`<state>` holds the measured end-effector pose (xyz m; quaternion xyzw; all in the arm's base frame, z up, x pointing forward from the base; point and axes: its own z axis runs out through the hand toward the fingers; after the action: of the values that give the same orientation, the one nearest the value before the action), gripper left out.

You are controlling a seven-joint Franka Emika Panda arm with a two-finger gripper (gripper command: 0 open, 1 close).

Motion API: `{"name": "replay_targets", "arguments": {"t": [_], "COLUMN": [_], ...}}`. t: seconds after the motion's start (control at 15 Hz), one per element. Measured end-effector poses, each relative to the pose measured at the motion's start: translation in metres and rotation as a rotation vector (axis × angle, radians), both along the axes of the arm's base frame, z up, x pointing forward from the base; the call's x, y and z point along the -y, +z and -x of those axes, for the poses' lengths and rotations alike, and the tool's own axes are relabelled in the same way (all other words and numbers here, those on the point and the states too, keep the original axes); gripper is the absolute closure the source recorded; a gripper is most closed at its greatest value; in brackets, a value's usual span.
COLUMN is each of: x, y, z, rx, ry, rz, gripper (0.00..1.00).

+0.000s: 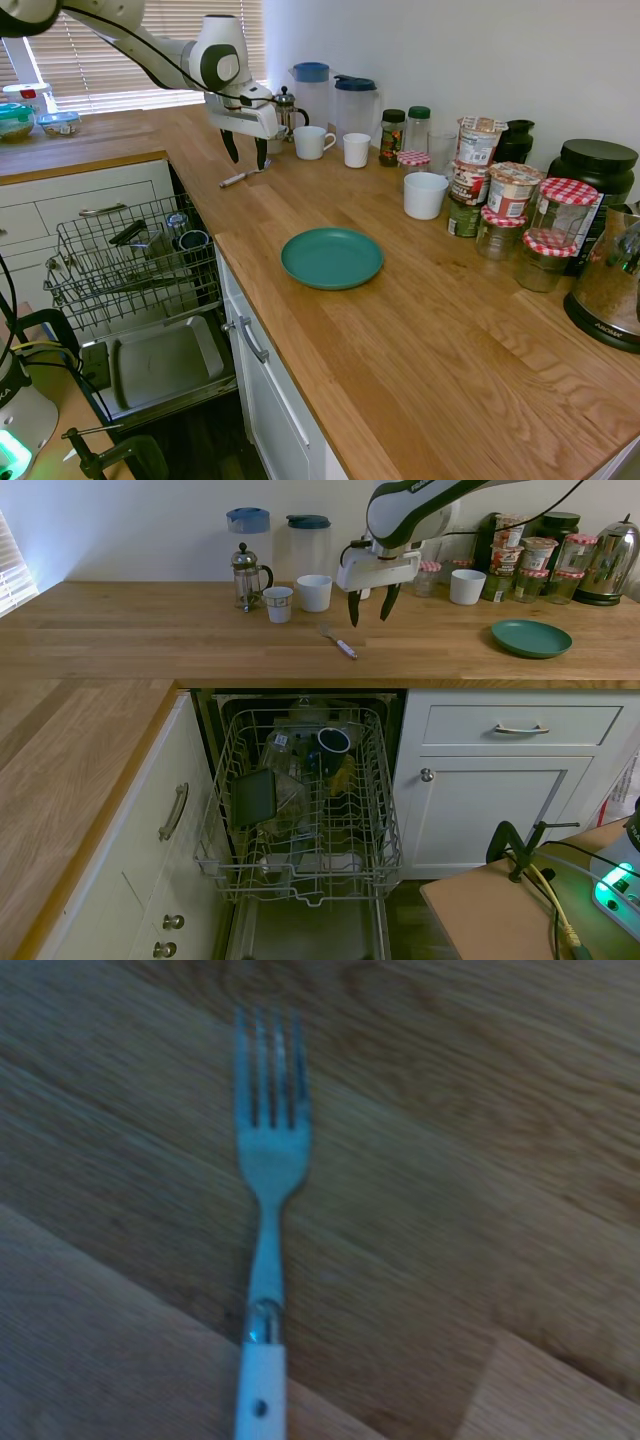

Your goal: Put the fork in the dishwasher

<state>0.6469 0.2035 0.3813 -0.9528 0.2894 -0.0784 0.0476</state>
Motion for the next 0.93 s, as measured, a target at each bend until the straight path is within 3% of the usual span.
{"name": "replay_targets", "arguments": {"t": [0.73,0.8,0.93], "x": [-0.037,-0.039,-0.04], "y": [-0.038,-0.041,-0.042], "z": [-0.029,-0.03,-0.031], "rx": [-0.044,-0.047,-0.052], "ry": [0.021,0.021,0.021], "rz": [0.005,0.007,0.008], "gripper": [0.0,1.0,1.0]}}
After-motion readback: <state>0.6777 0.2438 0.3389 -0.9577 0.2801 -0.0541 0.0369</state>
